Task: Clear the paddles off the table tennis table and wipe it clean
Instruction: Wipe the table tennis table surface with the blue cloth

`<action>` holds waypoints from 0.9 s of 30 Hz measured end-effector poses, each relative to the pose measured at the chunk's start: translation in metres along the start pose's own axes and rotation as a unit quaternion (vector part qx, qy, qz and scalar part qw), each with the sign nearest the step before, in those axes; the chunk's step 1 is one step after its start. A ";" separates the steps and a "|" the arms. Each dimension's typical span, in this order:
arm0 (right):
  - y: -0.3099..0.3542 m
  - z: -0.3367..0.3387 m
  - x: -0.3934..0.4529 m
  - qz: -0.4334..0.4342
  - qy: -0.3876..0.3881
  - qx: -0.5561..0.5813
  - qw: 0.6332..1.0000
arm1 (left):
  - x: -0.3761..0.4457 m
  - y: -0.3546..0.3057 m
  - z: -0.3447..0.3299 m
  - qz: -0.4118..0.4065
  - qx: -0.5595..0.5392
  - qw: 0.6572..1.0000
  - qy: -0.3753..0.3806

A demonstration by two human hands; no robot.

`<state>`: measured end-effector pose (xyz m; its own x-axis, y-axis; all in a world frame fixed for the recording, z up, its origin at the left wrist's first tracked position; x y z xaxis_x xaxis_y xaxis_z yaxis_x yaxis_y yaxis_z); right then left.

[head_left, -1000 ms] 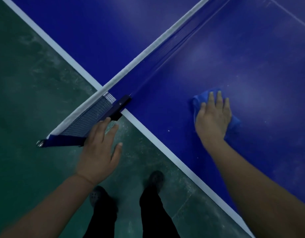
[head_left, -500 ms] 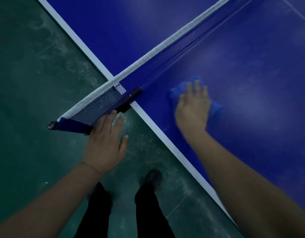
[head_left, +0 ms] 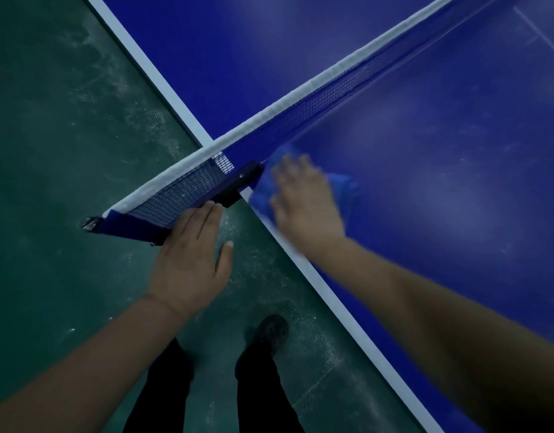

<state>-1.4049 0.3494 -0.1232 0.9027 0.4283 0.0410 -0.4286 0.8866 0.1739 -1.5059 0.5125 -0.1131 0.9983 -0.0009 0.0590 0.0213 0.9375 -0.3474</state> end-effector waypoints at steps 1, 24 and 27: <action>0.024 -0.007 -0.021 0.081 0.041 0.018 0.996 | 0.000 0.000 0.000 -0.003 0.002 1.000 0.001; -0.010 -0.001 -0.005 -0.026 -0.033 0.009 0.999 | -0.002 0.003 -0.004 0.032 -0.052 0.998 0.030; 0.021 -0.009 -0.021 0.109 -0.004 0.024 0.994 | -0.002 0.003 -0.003 0.033 -0.044 0.998 0.032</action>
<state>-1.4333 0.3603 -0.1291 0.7889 0.6076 0.0913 -0.6119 0.7633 0.2074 -1.5080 0.5144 -0.1176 0.9991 0.0349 -0.0254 -0.0424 0.9020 -0.4296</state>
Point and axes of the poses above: each hand's wrist, its own x-axis towards the middle knuckle, its own z-axis out of the back of the hand, y = z × x, the point moved 7 cm from there along x, towards the middle knuckle, and after that the axes turned 7 degrees about -y, right-handed, at the moved point
